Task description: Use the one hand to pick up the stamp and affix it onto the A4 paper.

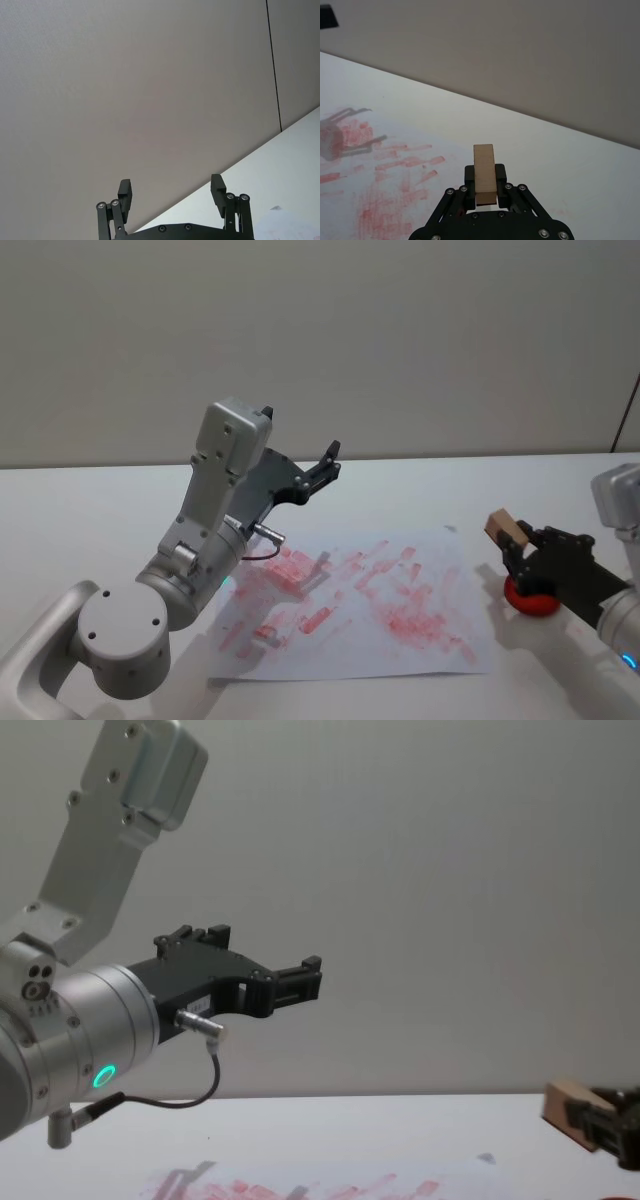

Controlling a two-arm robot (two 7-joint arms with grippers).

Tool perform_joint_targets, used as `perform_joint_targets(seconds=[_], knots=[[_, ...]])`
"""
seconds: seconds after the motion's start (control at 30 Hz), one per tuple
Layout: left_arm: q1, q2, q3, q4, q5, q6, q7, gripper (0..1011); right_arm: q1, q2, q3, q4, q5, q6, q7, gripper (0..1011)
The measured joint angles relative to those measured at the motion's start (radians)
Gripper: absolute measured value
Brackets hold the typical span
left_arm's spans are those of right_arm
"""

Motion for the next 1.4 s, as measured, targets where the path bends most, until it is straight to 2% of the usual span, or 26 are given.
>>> perform_joint_targets(seconds=[0.23, 0.57, 0.67, 0.97, 1.4], knots=[[0.000, 0.000, 0.000, 0.000, 0.000, 0.000, 0.000, 1001, 0.025, -0.016, -0.015, 0.020, -0.003, -0.057, 0.084, 214], [0.000, 0.000, 0.000, 0.000, 0.000, 0.000, 0.000, 1001, 0.059, -0.042, -0.036, 0.076, 0.015, -0.073, 0.186, 216], [0.000, 0.000, 0.000, 0.000, 0.000, 0.000, 0.000, 1001, 0.071, -0.053, -0.043, 0.101, 0.026, -0.058, 0.206, 216], [0.000, 0.000, 0.000, 0.000, 0.000, 0.000, 0.000, 1001, 0.096, -0.073, -0.055, 0.155, 0.036, -0.004, 0.215, 216], [0.000, 0.000, 0.000, 0.000, 0.000, 0.000, 0.000, 1001, 0.129, -0.096, -0.073, 0.214, 0.000, 0.073, 0.212, 216]])
